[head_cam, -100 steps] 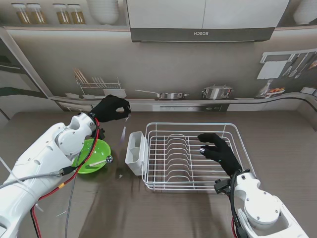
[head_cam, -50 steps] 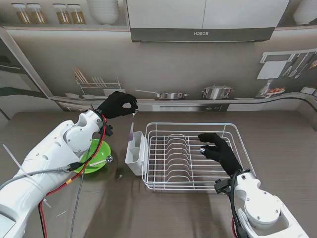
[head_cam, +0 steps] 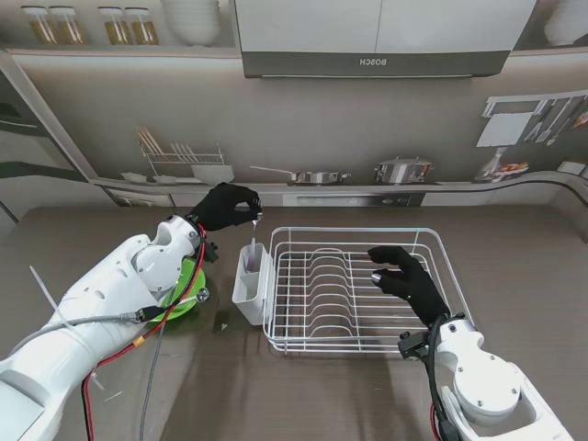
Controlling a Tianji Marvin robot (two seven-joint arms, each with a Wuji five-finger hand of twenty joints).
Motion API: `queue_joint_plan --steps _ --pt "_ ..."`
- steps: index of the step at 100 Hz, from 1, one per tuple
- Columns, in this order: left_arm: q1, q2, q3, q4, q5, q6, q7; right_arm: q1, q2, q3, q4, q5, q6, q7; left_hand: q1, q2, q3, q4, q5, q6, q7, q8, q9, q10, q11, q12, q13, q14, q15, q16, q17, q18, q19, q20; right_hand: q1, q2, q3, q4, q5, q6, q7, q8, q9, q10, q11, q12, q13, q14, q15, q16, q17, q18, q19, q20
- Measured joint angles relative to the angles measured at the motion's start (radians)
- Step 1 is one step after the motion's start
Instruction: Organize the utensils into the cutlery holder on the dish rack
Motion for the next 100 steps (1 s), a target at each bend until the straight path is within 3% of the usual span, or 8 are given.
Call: queue_joint_plan --steps 41,72,79,86,100 --pt "0.047 0.012 -0.008 -0.046 0.032 0.010 -0.028 0.000 0.000 0.000 0.000 0.001 0.000 0.000 0.000 -0.001 0.000 0.000 0.012 -0.002 -0.024 -0.145 0.000 0.018 -0.032 -0.073 -0.001 0.013 -0.016 0.000 -0.012 0.010 0.000 0.000 0.000 0.000 0.000 0.000 0.000 0.000 0.000 0.000 0.000 0.000 0.000 0.000 0.000 0.000 0.000 0.000 0.000 0.000 0.000 0.000" --pt "0.077 0.033 -0.021 -0.079 0.065 0.022 -0.064 0.000 0.000 0.000 -0.001 0.003 0.000 0.001 -0.003 -0.009 -0.025 0.001 -0.007 0.000 -0.157 -0.227 -0.001 0.034 -0.056 -0.118 -0.004 0.023 -0.051 -0.015 -0.015 0.019 -0.028 -0.001 0.000 0.000 0.000 0.000 0.000 0.000 0.000 0.000 0.000 0.000 0.000 0.000 0.000 0.000 0.000 0.000 0.000 0.000 0.000 0.000" --pt "0.085 0.038 -0.029 -0.092 0.074 0.025 -0.072 0.000 0.000 0.000 -0.001 0.003 0.001 0.001 -0.049 -0.009 -0.015 0.002 -0.013 0.017 -0.272 -0.220 -0.001 0.038 -0.056 -0.119 -0.006 0.025 -0.053 -0.022 -0.016 0.022 -0.044 -0.001 0.000 0.000 0.000 0.000 0.000 0.001 0.000 0.000 0.000 0.000 0.000 0.000 0.000 0.000 0.000 0.000 0.000 0.000 0.000 0.000" --pt "0.095 0.043 -0.040 -0.107 0.080 0.028 -0.081 0.000 0.000 0.000 -0.001 0.003 0.001 0.001 -0.131 -0.011 0.054 0.007 -0.015 0.042 -0.376 -0.224 -0.003 0.044 -0.056 -0.119 -0.014 0.028 -0.064 -0.023 -0.024 0.025 -0.062 -0.001 0.000 0.000 0.000 0.000 0.000 0.001 0.000 0.000 0.000 0.000 0.000 0.000 0.000 0.000 0.000 0.000 0.000 0.000 0.000 0.000" --pt "0.112 0.052 -0.060 -0.133 0.092 0.032 -0.094 0.000 0.000 0.000 -0.001 0.004 0.001 0.004 -0.198 -0.011 0.120 0.011 -0.043 0.066 -0.456 -0.281 -0.016 0.048 -0.069 -0.138 -0.014 0.028 -0.067 -0.024 -0.026 0.026 -0.077 -0.001 0.000 0.000 0.000 0.000 0.000 0.004 0.000 0.000 0.000 0.000 0.000 0.000 0.000 0.000 0.000 0.000 0.000 0.000 0.000 0.000"
